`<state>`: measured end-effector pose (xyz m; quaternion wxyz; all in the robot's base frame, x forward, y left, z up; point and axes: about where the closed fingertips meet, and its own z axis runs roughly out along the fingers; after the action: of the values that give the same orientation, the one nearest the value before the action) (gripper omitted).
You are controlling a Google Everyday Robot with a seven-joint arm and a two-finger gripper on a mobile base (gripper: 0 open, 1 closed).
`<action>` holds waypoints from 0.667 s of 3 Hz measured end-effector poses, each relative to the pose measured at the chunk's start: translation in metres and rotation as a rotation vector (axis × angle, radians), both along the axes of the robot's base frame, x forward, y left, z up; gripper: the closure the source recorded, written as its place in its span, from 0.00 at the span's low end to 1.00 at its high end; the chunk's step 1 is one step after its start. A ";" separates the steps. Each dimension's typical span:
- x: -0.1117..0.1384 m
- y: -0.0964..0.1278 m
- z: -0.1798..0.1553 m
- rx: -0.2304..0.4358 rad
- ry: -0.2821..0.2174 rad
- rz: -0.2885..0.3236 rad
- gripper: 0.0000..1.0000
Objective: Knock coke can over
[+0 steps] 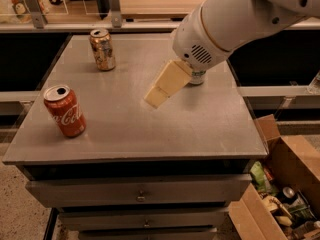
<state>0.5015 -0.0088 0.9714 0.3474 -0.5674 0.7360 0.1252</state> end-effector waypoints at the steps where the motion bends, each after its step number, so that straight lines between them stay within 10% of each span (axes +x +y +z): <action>1: 0.002 0.005 -0.005 0.025 0.009 0.010 0.00; 2: 0.008 0.018 -0.024 0.107 0.018 0.034 0.00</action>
Offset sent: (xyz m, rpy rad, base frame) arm 0.0239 0.0374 -0.0466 0.2762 0.0054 0.0581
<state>0.5094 0.0092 0.9472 0.3685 -0.5592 0.7217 0.1751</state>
